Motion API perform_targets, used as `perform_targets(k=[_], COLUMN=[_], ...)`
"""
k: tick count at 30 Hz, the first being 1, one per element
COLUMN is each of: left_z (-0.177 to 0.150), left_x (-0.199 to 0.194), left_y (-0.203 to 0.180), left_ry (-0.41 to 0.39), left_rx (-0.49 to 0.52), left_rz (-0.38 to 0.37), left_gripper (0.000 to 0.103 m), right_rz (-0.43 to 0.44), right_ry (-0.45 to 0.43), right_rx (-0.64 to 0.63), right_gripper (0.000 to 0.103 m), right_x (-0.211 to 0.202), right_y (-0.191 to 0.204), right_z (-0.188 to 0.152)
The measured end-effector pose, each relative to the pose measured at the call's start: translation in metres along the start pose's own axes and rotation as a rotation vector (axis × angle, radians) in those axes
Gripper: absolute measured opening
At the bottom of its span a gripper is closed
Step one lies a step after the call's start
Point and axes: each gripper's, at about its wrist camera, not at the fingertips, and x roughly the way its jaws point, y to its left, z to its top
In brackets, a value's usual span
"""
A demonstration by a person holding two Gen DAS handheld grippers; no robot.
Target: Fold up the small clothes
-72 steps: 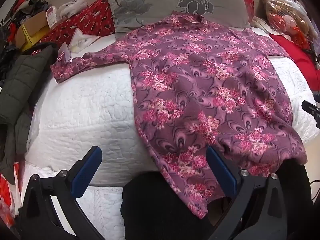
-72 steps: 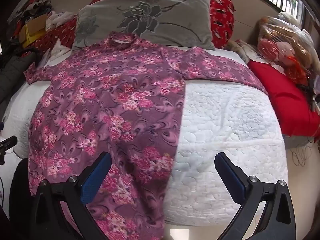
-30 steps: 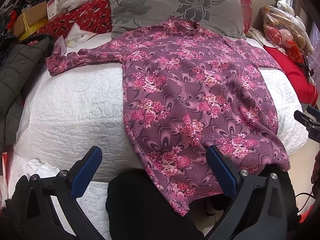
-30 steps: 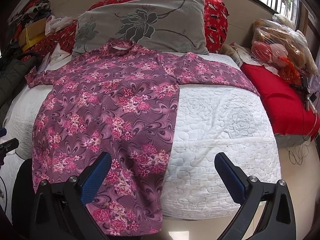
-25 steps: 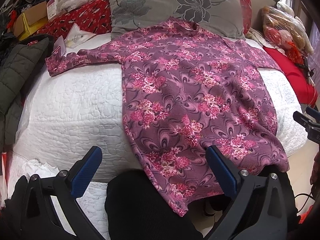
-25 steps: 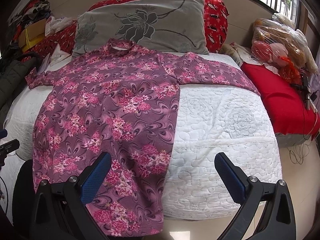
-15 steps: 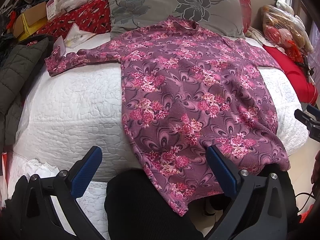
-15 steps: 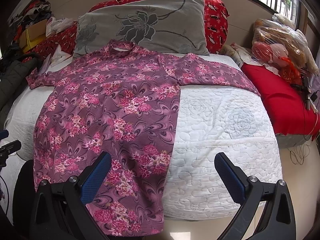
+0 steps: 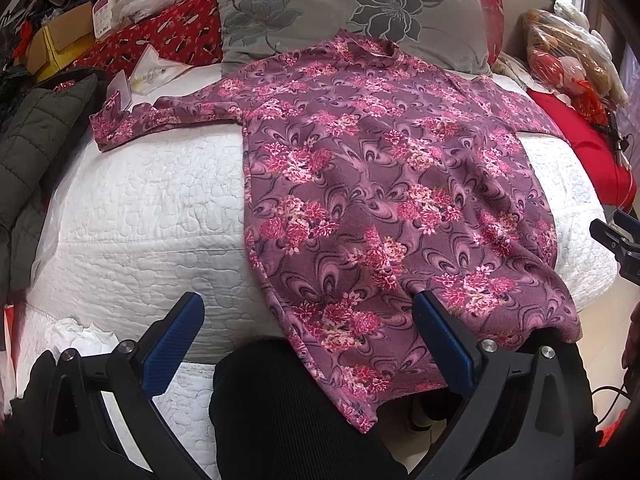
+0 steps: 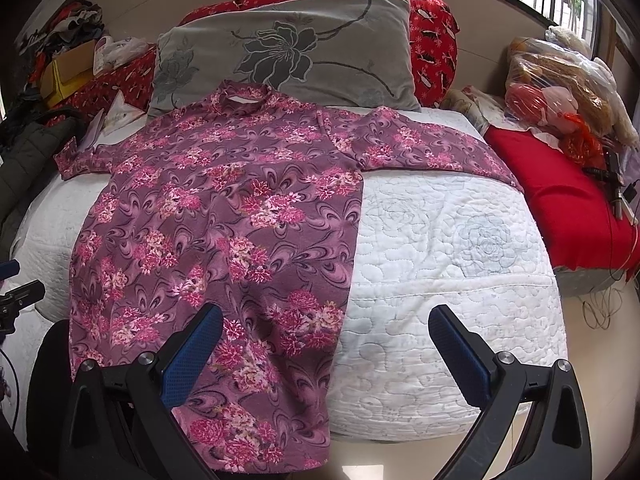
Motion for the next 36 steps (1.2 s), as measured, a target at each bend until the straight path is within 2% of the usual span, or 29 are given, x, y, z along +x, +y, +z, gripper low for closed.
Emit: perform_targets(k=[20,23,26,31,34,35,36], left_z=[0.003,0.006,0.005,-0.005,-0.007,-0.006,-0.006], left_x=[0.020,0.026,0.040,0.064,0.078,0.082,0.084], left_y=[0.006,0.026,0.049,0.044,0.023,0.016,0.011], left_ry=[0.060,0.094,0.176,0.298,0.354,0.362,0.370], left_rx=[-0.004,-0.070,-0.168,-0.204,-0.153,-0.132,-0.125], left_rz=[0.004,-0.027,-0.083,-0.163,-0.151,-0.146,-0.150], left_gripper=[0.103,0.103,0.103,0.103,0.103,0.100,0.092], right_rz=[0.023,0.021,0.025,0.065,0.088,0.107,0.128], right_ry=[0.042,0.059,0.077,0.166,0.224,0.244,0.258], right_rx=[0.057,0.070,0.082,0.120,0.136,0.143,0.147], right_gripper=[0.102,0.102,0.102,0.090,0.082,0.077,0.072], right_x=[0.020,0.026,0.033,0.056,0.073,0.078,0.082], right_y=[-0.010,-0.016,-0.024,-0.035,-0.034,-0.033,-0.032], right_z=[-0.006,-0.009,-0.015,-0.033,-0.044,-0.047,-0.049])
